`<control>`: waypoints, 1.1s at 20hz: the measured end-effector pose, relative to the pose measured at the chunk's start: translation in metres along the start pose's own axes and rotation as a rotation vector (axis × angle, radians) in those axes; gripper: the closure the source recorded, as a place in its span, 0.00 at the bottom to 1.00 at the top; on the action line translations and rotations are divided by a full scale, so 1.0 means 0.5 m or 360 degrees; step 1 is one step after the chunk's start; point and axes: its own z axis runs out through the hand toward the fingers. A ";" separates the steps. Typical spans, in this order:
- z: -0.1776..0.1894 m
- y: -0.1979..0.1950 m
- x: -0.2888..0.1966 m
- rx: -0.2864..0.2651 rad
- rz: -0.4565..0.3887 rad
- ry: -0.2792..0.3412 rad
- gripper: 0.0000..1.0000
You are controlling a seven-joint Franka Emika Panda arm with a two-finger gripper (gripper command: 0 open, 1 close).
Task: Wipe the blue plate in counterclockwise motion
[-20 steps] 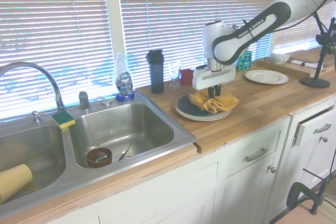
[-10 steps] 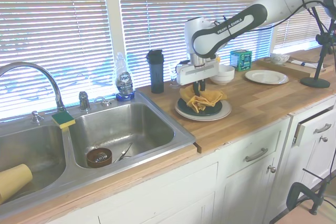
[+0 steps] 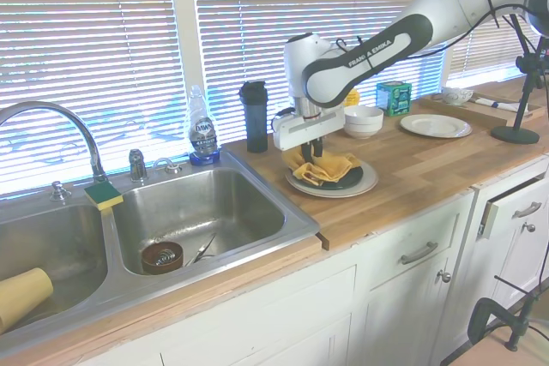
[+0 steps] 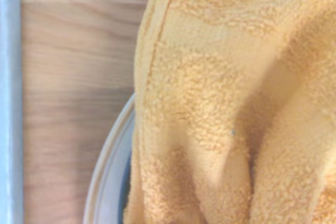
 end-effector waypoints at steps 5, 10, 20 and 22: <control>0.001 0.094 -0.032 0.0054 -0.0027 0.0020 1.00; 0.003 0.162 -0.019 0.0062 -0.0010 0.0007 1.00; -0.023 0.236 0.183 0.0146 0.0147 -0.0155 1.00; -0.042 0.274 0.237 0.0184 0.0185 -0.0190 1.00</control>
